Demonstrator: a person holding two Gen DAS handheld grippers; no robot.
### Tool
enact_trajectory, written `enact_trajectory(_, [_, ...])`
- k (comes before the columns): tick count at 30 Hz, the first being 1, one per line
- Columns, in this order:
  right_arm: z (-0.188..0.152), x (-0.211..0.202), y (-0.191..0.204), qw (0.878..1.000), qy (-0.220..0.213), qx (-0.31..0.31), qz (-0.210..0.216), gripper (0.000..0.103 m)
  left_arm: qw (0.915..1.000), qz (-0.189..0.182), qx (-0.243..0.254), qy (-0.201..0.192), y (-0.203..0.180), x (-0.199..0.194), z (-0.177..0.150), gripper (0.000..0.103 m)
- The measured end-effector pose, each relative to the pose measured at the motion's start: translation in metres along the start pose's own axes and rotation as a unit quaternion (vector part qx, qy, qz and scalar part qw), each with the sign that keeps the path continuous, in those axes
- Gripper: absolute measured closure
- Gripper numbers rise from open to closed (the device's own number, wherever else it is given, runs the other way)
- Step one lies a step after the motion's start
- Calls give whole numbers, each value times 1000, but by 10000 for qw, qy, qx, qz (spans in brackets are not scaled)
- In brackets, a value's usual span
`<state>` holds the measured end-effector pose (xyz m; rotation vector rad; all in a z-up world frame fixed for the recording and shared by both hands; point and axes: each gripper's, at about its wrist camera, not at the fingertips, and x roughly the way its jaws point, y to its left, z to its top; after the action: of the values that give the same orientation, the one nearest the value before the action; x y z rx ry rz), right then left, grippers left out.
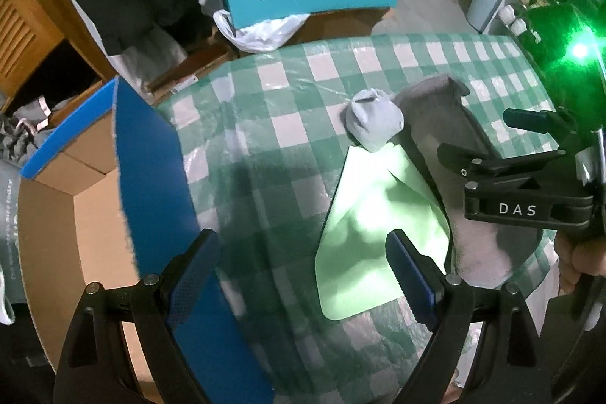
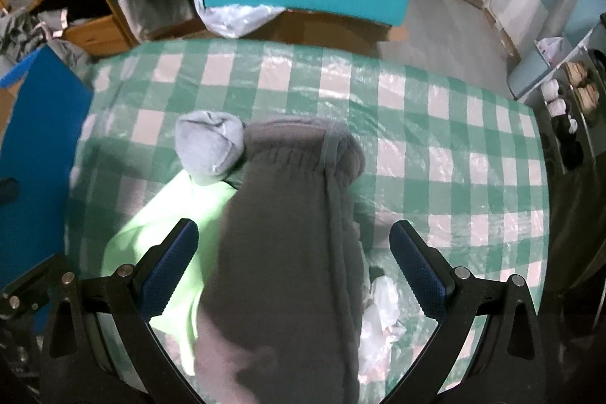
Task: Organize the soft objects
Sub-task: 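Lower the right gripper onto the grey fleece slipper and close on it, then lift the grey slipper with the right gripper while the left gripper approaches the green cloth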
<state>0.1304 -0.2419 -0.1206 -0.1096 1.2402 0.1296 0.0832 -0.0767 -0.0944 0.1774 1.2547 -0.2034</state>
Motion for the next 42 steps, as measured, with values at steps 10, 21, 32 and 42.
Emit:
enact_trajectory(10, [-1,23,1,9997,248,-46,23,3,9996,-28,100,272,-11,24,3,13])
enact_trajectory(21, [-8,35,-6,9985,426,26,356,32,9988,-179,58,459,-13,39,8,13])
enact_trajectory(32, [-15,10,-28,9961,192,296,805,73,9978,-409,83,523,-23,41,8,13])
enact_trajectory(42, [-28,-10,-40,9936,-4,378,1061,74,9966,-562,-111,588,-40,49,18,13])
